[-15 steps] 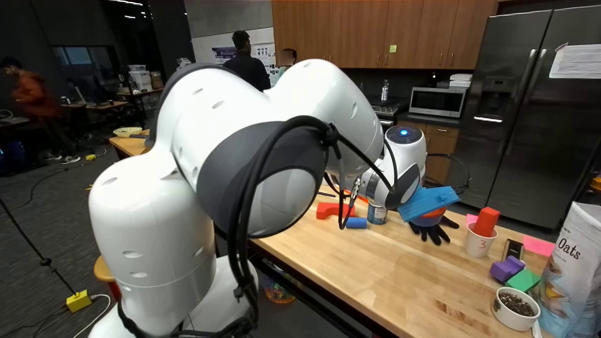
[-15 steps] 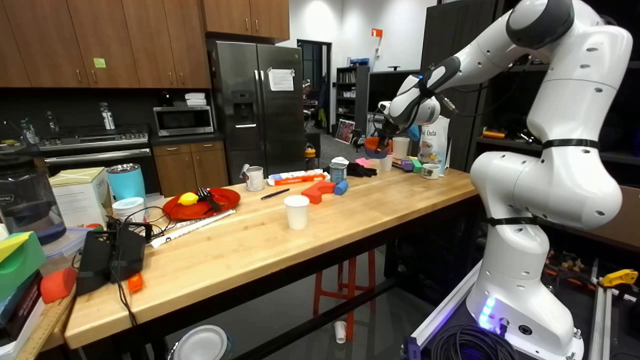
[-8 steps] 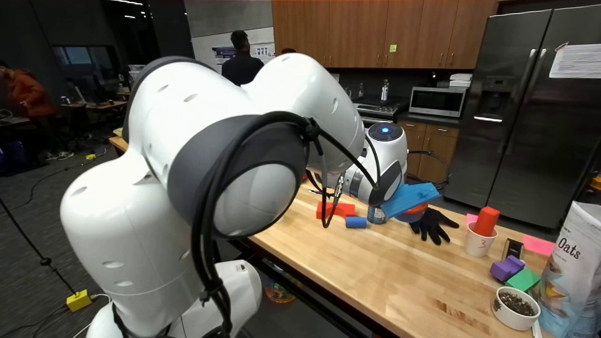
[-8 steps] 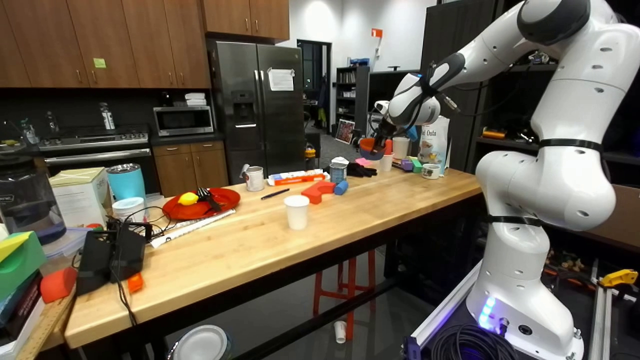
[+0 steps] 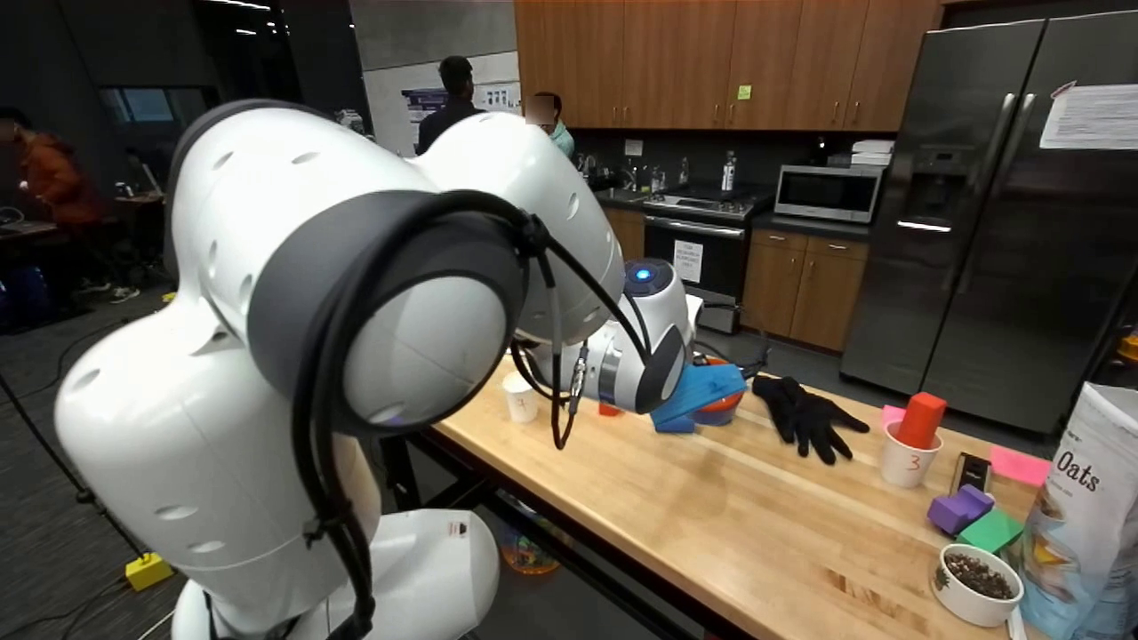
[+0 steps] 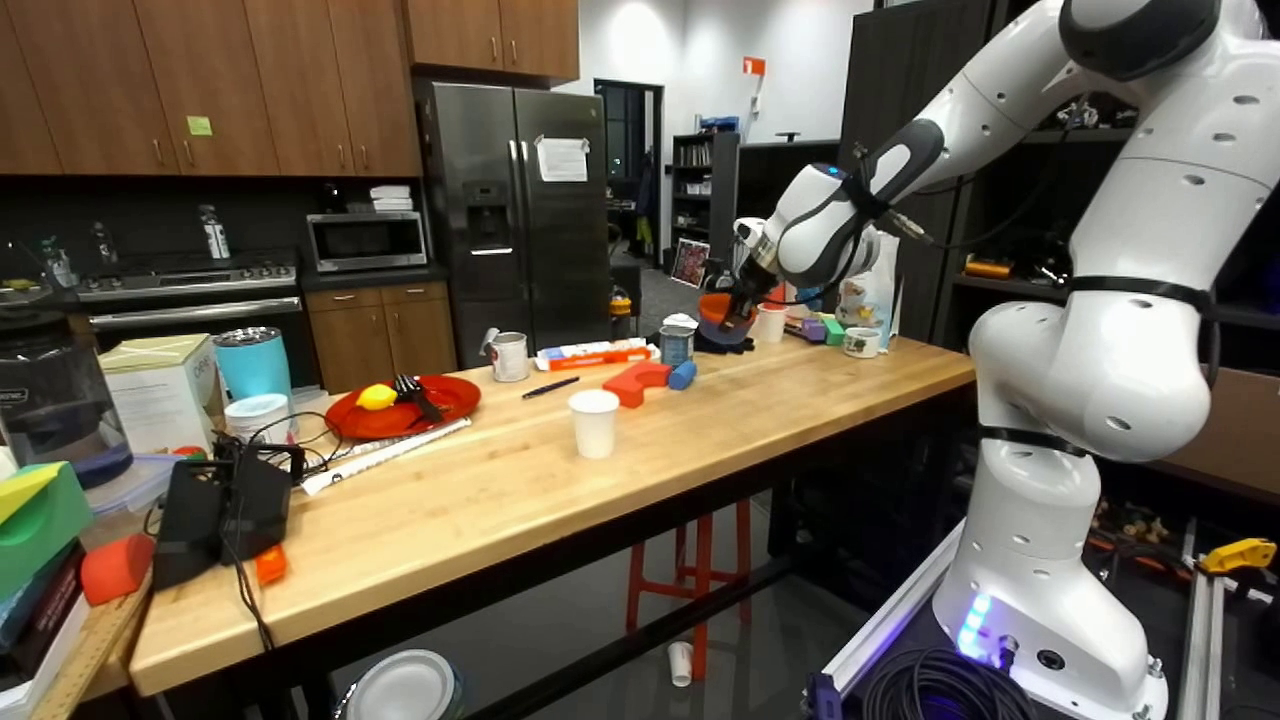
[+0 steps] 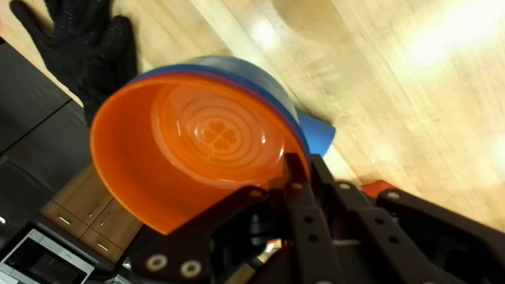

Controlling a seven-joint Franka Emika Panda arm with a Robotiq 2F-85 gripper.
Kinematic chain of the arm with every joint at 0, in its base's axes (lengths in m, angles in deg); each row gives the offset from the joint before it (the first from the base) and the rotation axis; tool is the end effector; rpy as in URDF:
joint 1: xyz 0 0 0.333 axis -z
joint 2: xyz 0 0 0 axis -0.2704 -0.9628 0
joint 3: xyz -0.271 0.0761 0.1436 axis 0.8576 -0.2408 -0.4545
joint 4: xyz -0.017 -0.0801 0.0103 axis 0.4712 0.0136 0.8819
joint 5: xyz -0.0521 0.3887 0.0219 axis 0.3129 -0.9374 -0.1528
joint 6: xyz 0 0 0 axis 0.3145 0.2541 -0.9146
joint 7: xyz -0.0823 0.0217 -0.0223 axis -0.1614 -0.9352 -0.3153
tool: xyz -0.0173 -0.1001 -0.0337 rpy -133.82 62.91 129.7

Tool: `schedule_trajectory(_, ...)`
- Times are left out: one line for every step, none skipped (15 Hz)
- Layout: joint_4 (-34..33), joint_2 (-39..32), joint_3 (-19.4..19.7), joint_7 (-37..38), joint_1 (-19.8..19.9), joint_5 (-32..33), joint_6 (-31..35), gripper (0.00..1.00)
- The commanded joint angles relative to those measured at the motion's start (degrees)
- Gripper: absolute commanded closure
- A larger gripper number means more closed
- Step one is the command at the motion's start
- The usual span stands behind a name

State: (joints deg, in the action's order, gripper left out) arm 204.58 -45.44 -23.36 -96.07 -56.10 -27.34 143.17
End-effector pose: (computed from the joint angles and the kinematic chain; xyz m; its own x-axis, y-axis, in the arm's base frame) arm 0.4542 -0.1219 0.3792 0.6179 0.6578 0.4307 0.5395 -0.7532 0.3764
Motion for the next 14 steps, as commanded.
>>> schedule_trajectory(7.1, -1.2, -9.0, 9.2, 6.7, 3.2, 8.8, 0.98)
schedule_trajectory(8.7, -2.1, -11.6, 11.8, 8.3, 3.5, 11.2, 0.98)
schedule_trajectory(10.1, -3.7, -15.1, 15.0, 10.9, 3.6, 13.3, 0.98)
schedule_trajectory(11.3, -5.1, -18.3, 17.5, 13.5, 3.1, 15.0, 0.98)
schedule_trajectory(12.7, -5.7, -21.2, 19.5, 15.8, 2.4, 16.4, 0.98)
schedule_trajectory(11.0, -7.2, -21.4, 23.1, 14.4, 2.2, 16.0, 0.98)
schedule_trajectory(11.7, -8.1, -23.8, 25.4, 16.2, 1.8, 17.1, 0.98)
schedule_trajectory(11.7, -9.1, -24.8, 27.9, 16.5, 1.8, 18.0, 0.98)
schedule_trajectory(11.6, -10.0, -26.2, 30.3, 17.0, 1.6, 18.8, 0.98)
schedule_trajectory(11.4, -11.0, -27.1, 32.3, 17.4, 1.4, 19.6, 0.98)
schedule_trajectory(11.4, -12.0, -27.2, 34.3, 17.3, 1.7, 20.9, 0.98)
schedule_trajectory(11.4, -12.7, -28.0, 35.7, 17.9, 1.5, 21.8, 0.98)
schedule_trajectory(11.3, -13.3, -28.9, 36.8, 18.2, 0.8, 22.4, 0.98)
schedule_trajectory(11.3, -14.1, -29.4, 37.4, 18.8, 0.4, 22.9, 0.98)
